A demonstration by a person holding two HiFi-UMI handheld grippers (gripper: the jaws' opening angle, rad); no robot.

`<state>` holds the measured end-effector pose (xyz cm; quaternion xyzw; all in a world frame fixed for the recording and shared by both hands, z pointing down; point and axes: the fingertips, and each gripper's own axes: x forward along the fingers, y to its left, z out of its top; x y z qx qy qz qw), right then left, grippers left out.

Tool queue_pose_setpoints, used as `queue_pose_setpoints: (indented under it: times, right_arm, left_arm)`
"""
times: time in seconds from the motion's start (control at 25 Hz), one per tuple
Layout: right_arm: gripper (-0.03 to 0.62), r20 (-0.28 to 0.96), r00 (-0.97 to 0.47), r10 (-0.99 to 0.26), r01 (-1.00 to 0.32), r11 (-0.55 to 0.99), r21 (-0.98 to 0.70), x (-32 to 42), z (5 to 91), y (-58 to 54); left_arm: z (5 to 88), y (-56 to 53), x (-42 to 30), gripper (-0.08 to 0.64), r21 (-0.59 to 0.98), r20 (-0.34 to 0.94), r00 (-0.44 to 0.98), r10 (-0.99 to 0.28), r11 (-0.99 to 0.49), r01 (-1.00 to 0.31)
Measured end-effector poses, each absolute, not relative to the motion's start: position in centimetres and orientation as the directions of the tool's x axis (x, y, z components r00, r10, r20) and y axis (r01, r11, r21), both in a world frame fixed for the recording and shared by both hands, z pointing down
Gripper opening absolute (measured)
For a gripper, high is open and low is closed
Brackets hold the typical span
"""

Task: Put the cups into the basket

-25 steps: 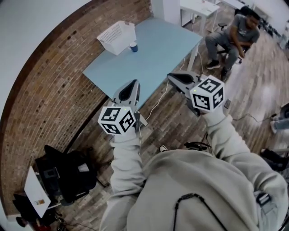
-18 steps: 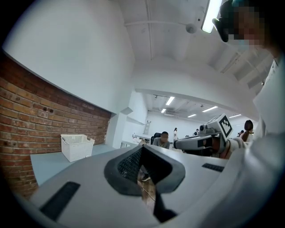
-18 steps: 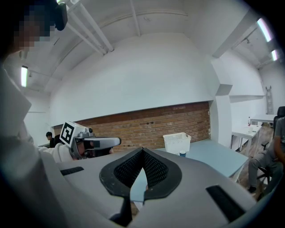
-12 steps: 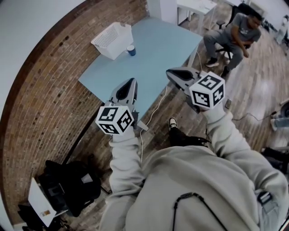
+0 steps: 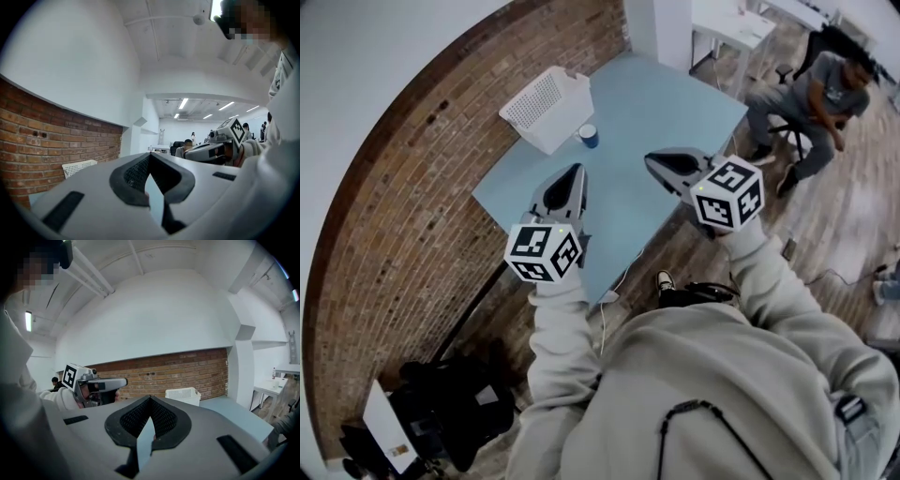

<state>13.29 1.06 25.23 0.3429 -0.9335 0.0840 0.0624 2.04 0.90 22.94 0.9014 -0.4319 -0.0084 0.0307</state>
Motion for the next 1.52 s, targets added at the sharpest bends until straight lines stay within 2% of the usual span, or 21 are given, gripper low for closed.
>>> queue_pose_setpoints:
  times: [0.36, 0.6, 0.88, 1.2, 1.52]
  right_arm:
    - [0.005, 0.187, -0.788, -0.586, -0.612, 0.779, -0.136, 15.5, 26.0, -10.0]
    - [0.005, 0.204, -0.796, -0.569, -0.603, 0.773, -0.196, 16.8, 27.7, -15.0]
    - [0.005, 0.201, -0.811, -0.55, -0.583, 0.789, -0.195, 14.0, 27.8, -18.9]
    - [0.005, 0.217, -0.811, -0.543, -0.579, 0.798, -0.165, 10.4, 27.1, -22.7]
    - [0.005, 0.264, -0.794, -0.547, -0.595, 0.789, -0.154, 7.9, 28.1, -26.0]
  left_arm:
    - [23.6, -9.6, 3.7, -0.005, 0.096, -0.003, 0.569, -0.822, -0.567, -0.818]
    - [25.6, -13.0, 4.0, -0.005, 0.15, 0.039, 0.542, -0.84, -0.531, -0.834]
    - [26.8, -16.3, 1.4, -0.005, 0.155, 0.077, 0.509, -0.857, -0.494, -0.856]
    - [26.3, -20.6, -1.6, -0.005, 0.164, 0.056, 0.515, -0.855, -0.501, -0.85]
    - [27.5, -23.1, -3.3, -0.005, 0.19, 0.074, 0.567, -0.82, -0.547, -0.815]
